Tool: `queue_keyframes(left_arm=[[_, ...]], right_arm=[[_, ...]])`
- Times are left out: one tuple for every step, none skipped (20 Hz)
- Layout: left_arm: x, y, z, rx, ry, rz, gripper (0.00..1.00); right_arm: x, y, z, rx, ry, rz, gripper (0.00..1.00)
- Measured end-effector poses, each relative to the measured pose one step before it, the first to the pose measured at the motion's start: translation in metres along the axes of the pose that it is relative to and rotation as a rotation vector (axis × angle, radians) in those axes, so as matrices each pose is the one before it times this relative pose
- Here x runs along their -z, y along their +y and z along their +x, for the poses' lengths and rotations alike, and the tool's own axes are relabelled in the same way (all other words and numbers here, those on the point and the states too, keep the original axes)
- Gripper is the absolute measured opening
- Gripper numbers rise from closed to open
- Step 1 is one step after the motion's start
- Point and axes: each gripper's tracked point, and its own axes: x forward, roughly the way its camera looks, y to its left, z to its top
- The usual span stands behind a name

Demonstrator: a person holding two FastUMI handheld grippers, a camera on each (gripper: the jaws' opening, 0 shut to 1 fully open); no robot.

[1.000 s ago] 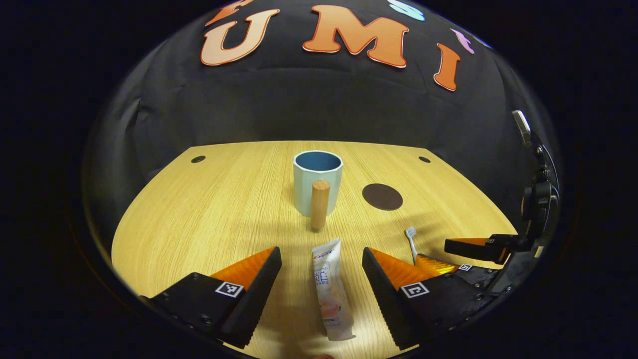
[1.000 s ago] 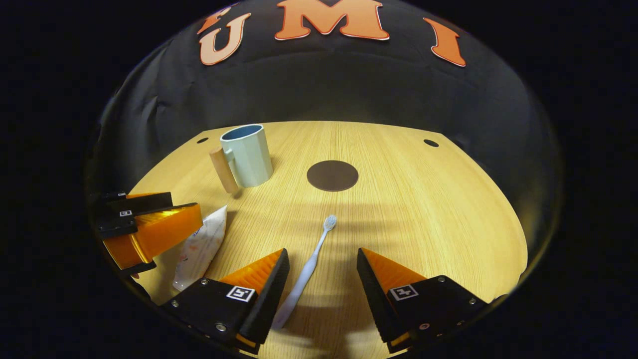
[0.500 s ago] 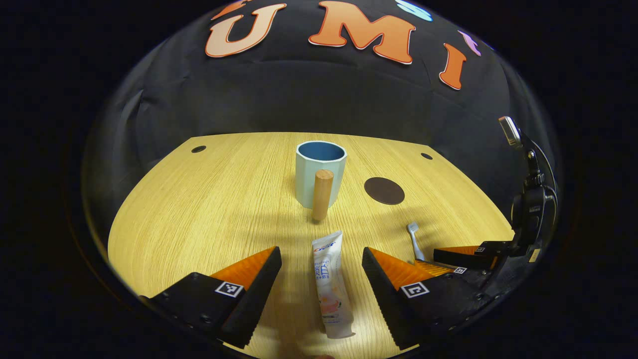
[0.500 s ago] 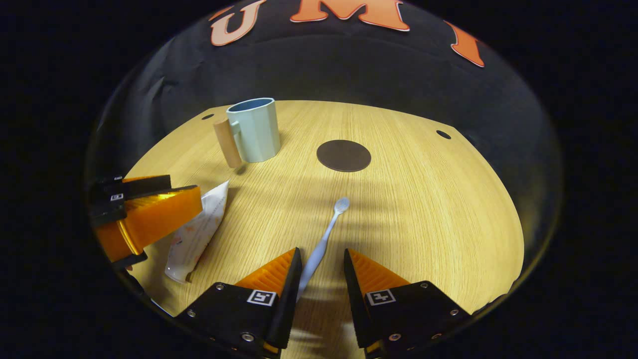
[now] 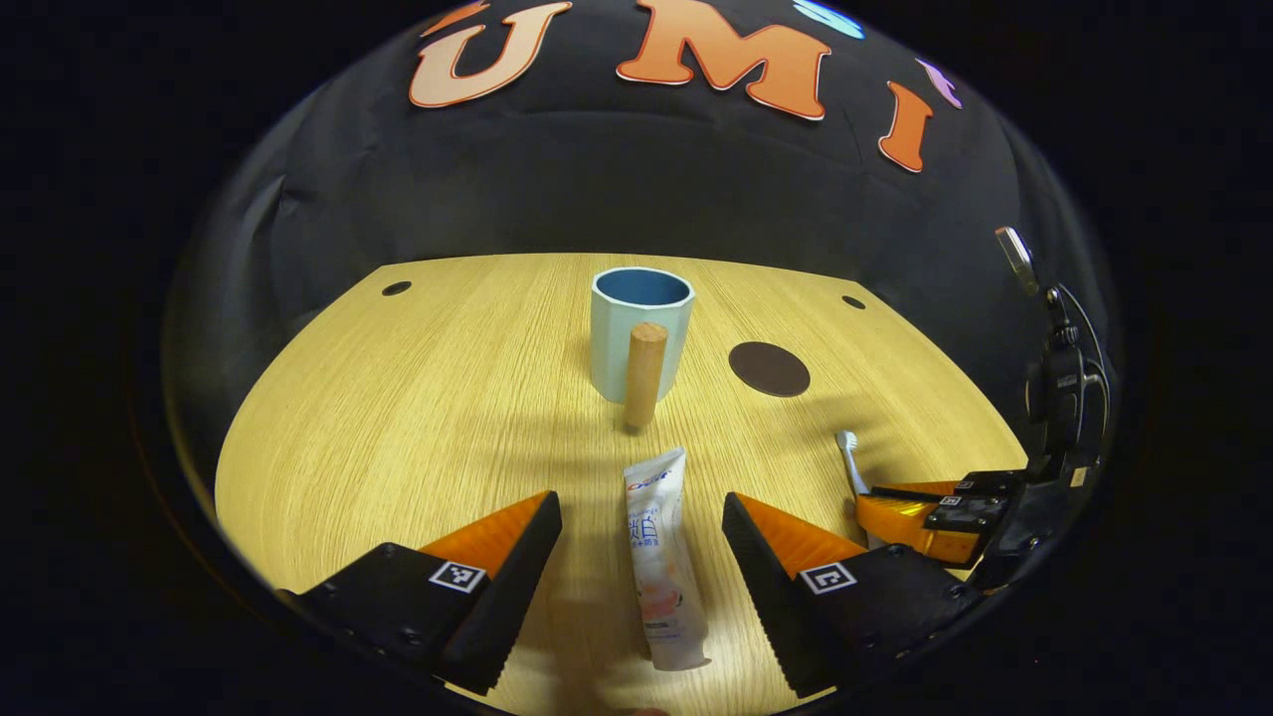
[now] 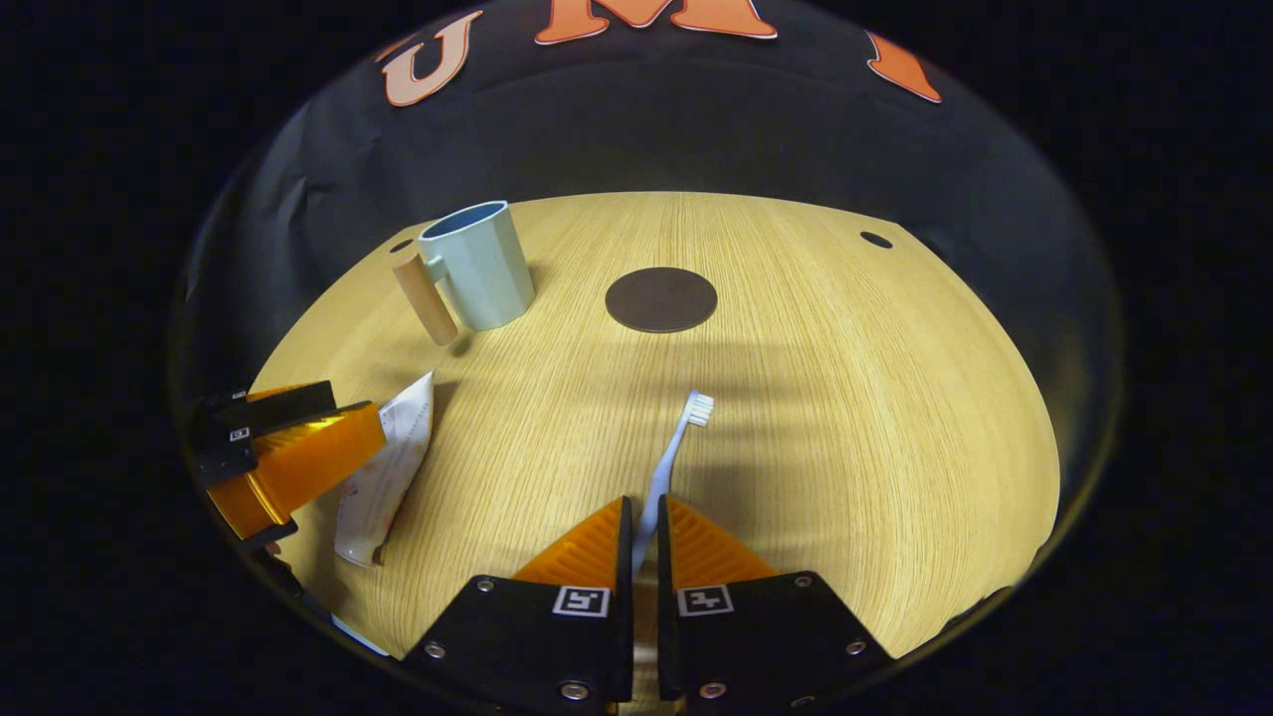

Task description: Put the toothbrush and toothpaste on the desktop into the cup, then pick up the cup and place it on the coaster on the desktop.

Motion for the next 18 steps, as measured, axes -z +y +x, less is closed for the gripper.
queue_keyframes(left_arm=[[0.00009, 0.00001, 0.00053, 0.00227, 0.00966, 0.00351, 0.98], [-0.00005, 0.00110, -0.00026, -0.00737, 0.01523, 0.00859, 0.98], [0.00115, -0.00022, 0.00118, -0.00794, 0.00883, 0.00423, 0.98], [0.00032, -0.00065, -0.00032, -0.00515, 0.01172, 0.00035, 0.99], [-0.00198, -0.00016, 0.00025, -0.00082, 0.00696, -0.00258, 0.98], [0.00335, 0.00056, 0.00081, -0.00571, 0.01832, -0.00323, 0.98], [0.00129, 0.00099, 0.00135, -0.00707, 0.01470, -0.00017, 0.98], [0.00258, 0.00160, 0.00092, -0.00222, 0.01273, -0.00217, 1.00], [0.00275, -0.00041, 0.00274, -0.00227, 0.01592, -0.00500, 0.99], [0.00422, -0.00012, 0.00242, 0.00034, 0.01203, -0.00435, 0.85], [0.00233, 0.00114, 0.00496, -0.00312, 0.01912, -0.00630, 0.82], [0.00249, -0.00170, 0.00518, 0.00849, 0.01552, -0.01095, 0.75], [0.00183, 0.00173, 0.00465, -0.00814, 0.01575, -0.01034, 0.71], [0.00299, -0.00114, 0.00086, 0.00589, 0.01426, -0.01693, 0.60], [0.00016, -0.00166, -0.00145, 0.00654, 0.00875, -0.01534, 0.48], [0.00010, -0.00016, 0.00125, -0.00155, 0.00303, -0.00607, 0.36], [-0.00139, -0.00002, -0.00017, 0.00110, 0.00128, 0.00317, 0.31], [-0.00164, -0.00103, 0.00054, 0.01279, -0.00488, -0.01114, 0.36]], right_arm=[[-0.00220, 0.00183, 0.00039, -0.01030, -0.00244, 0.00163, 0.10], [-0.00236, 0.00214, 0.00081, -0.00924, -0.00006, 0.00437, 0.07], [0.00032, 0.00055, 0.00103, -0.00195, -0.00128, 0.00185, 0.06], [0.00012, 0.00020, 0.00031, -0.00166, 0.00136, 0.00124, 0.05], [-0.00028, 0.00151, -0.00073, -0.00888, 0.00130, 0.00463, 0.05], [-0.00036, 0.00148, 0.00020, -0.01184, 0.00011, 0.01501, 0.05], [-0.00120, 0.00031, 0.00032, -0.01070, -0.00129, 0.01635, 0.05], [-0.00288, -0.00112, 0.00089, -0.00294, -0.00719, 0.01940, 0.05], [0.00131, 0.00012, 0.00123, -0.00495, 0.00261, 0.00317, 0.04], [-0.00091, 0.00011, -0.00108, -0.00343, -0.00478, 0.00861, 0.04], [-0.00095, 0.00027, 0.00019, -0.00383, -0.00197, -0.00099, 0.04], [-0.00138, 0.00085, -0.00150, -0.00846, -0.00698, 0.01383, 0.04], [-0.00170, 0.00143, -0.00059, -0.01337, -0.00260, 0.00231, 0.03], [-0.00338, -0.00087, -0.00126, -0.00405, -0.01229, 0.01219, 0.04], [-0.00125, 0.00126, -0.00040, -0.00722, -0.00587, 0.00361, 0.04], [-0.00178, -0.00043, -0.00093, -0.00289, -0.00634, 0.01231, 0.04], [-0.00126, 0.00250, -0.00099, -0.00708, -0.00222, -0.00177, 0.04], [-0.00181, -0.00057, -0.00175, 0.00171, -0.00739, 0.00072, 0.04]])
